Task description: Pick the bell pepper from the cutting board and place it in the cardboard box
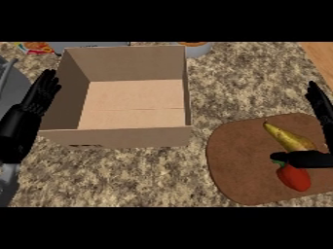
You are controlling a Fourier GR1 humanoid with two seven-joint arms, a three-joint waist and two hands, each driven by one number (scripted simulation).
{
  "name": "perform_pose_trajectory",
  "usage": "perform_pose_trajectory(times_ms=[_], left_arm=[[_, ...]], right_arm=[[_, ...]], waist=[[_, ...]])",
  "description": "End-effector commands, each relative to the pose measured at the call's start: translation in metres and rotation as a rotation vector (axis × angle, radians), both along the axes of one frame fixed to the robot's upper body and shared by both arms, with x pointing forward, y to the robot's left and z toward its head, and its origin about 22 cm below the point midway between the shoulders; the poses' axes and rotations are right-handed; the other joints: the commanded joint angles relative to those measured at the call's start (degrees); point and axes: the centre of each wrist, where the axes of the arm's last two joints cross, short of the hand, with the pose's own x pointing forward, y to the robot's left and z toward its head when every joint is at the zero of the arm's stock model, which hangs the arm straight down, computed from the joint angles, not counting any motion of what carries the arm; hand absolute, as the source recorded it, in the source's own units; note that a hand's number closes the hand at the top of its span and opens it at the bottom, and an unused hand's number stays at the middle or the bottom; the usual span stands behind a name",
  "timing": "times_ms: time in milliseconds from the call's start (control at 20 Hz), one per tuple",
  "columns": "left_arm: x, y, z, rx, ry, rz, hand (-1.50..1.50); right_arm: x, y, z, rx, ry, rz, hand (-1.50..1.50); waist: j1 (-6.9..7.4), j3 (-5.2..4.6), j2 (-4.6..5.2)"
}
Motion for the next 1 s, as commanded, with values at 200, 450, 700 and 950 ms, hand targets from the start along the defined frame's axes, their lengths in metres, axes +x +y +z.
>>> perform_pose_trajectory(times_ms=[200,450,700,950], left_arm=[[-0.015,-0.029,-0.029,-0.007,0.143,-0.118,0.00],[-0.020,-0.030,-0.036,0.005,0.152,-0.125,0.00],[-0.008,-0.032,-0.027,0.016,0.119,-0.133,0.00],[-0.008,-0.057,-0.029,0.025,0.131,-0.159,0.00]], right_arm=[[-0.063,-0.056,-0.008,-0.744,-0.111,0.150,-1.50],[-0.101,-0.064,0.015,-0.877,-0.150,0.111,-1.50],[-0.125,-0.047,0.038,-0.905,0.036,0.179,-1.50],[-0.143,-0.025,0.057,-0.900,0.178,0.224,-1.50]], waist=[[-1.31,-0.42,-0.35],[-0.72,-0.56,-0.46],[-0.23,-0.70,-0.04],[0.68,-0.59,0.16]])
